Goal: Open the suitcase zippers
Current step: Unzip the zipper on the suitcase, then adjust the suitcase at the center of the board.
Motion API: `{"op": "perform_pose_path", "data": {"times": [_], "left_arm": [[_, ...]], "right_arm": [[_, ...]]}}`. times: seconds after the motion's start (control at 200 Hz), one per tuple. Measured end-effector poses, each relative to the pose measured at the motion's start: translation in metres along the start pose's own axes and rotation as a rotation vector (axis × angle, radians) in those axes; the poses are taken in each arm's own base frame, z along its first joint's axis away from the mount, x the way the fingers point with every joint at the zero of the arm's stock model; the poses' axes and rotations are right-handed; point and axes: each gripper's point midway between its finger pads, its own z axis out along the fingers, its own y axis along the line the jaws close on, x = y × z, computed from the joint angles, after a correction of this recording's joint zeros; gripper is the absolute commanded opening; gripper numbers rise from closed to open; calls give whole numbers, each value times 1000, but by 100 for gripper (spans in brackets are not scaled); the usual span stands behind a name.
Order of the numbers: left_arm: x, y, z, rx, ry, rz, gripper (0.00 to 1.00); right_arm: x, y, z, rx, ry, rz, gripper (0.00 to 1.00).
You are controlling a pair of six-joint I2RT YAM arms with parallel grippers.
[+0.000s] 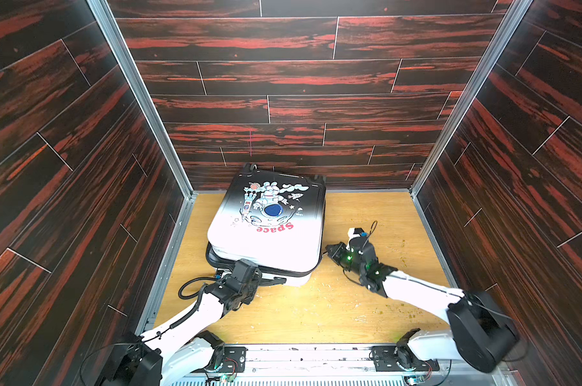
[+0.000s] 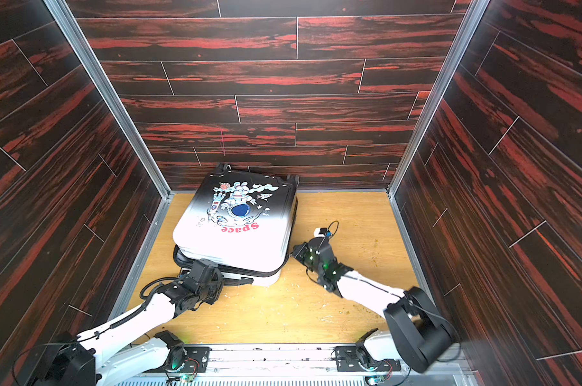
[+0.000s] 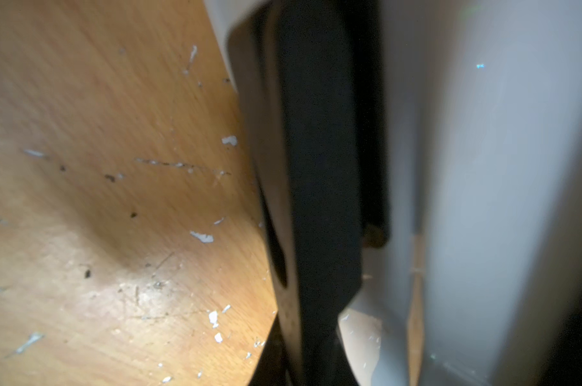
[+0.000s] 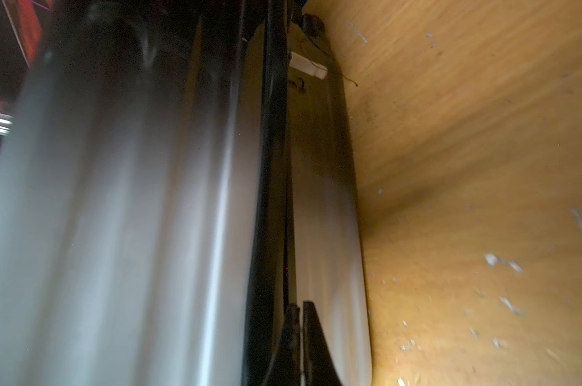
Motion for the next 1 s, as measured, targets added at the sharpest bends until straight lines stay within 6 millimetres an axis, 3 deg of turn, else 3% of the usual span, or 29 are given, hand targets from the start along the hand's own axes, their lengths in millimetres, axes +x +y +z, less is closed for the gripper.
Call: {"op": "perform_pose_path", "data": {"times": [0.18, 0.301, 0.466, 0.571, 0.621, 0.716, 0.802, 0.872, 0.997], "left_arm": [[1, 1, -1, 15, 14, 37, 0], [5, 2, -1, 18, 35, 57, 0], [8, -7, -5, 65, 52, 96, 0], [9, -12, -10, 63, 66, 148, 15], [10, -17, -16, 61, 73, 183, 28], [11, -30, -44, 90, 79, 343, 58], [10, -51, -88, 176, 63, 526, 86], [5, -74, -127, 259, 23, 626, 92], [-20, -113, -185, 303, -135, 738, 100]], "right_arm": [[-4, 1, 15, -35, 77, -10, 0], [-17, 0, 27, -42, 101, 8, 0], [-26, 2, 36, -68, 148, 20, 0], [-27, 0, 30, -79, 147, 12, 0], [-26, -5, 22, -75, 134, 9, 12], [-38, -12, 1, -32, 50, -30, 46], [-93, -36, -25, 96, -159, -44, 69], [-127, -51, -46, 212, -290, -64, 74], [-149, -50, -67, 333, -373, -144, 75]]}}
